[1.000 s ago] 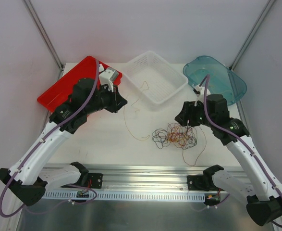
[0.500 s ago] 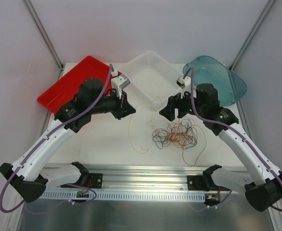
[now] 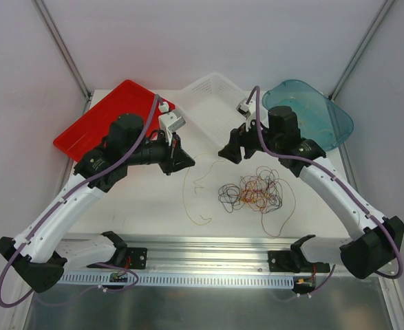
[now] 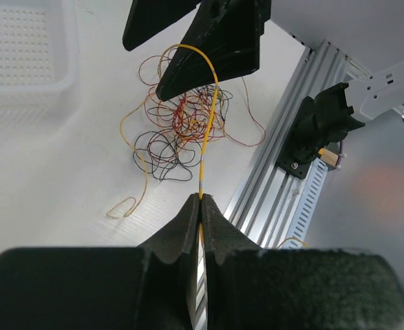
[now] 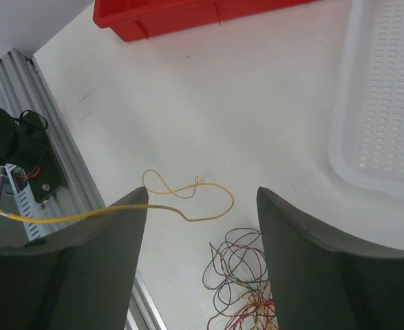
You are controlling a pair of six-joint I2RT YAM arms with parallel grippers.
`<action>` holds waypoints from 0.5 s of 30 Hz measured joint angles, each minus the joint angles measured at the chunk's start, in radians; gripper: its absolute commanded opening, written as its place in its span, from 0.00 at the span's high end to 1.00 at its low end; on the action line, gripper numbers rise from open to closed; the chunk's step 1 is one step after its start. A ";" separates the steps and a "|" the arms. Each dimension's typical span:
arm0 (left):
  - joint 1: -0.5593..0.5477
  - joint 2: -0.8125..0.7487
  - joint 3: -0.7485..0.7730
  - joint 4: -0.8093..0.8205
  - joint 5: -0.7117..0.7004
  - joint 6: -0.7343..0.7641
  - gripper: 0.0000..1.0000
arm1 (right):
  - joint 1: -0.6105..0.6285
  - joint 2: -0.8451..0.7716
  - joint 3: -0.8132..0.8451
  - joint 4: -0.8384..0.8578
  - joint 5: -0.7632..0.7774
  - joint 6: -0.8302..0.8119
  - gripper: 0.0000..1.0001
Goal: Untangle the cables
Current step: Untie the cable.
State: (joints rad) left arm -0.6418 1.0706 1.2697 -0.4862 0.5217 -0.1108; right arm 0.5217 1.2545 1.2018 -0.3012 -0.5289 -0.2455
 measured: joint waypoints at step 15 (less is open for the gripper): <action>0.000 -0.020 -0.025 -0.006 0.002 0.005 1.00 | 0.000 0.018 -0.008 0.073 -0.137 0.038 0.94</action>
State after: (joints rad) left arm -0.6418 1.0504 1.2446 -0.4923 0.5232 -0.1062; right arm 0.5217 1.2720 1.1938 -0.2279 -0.6655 -0.2077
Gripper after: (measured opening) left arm 0.008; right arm 0.119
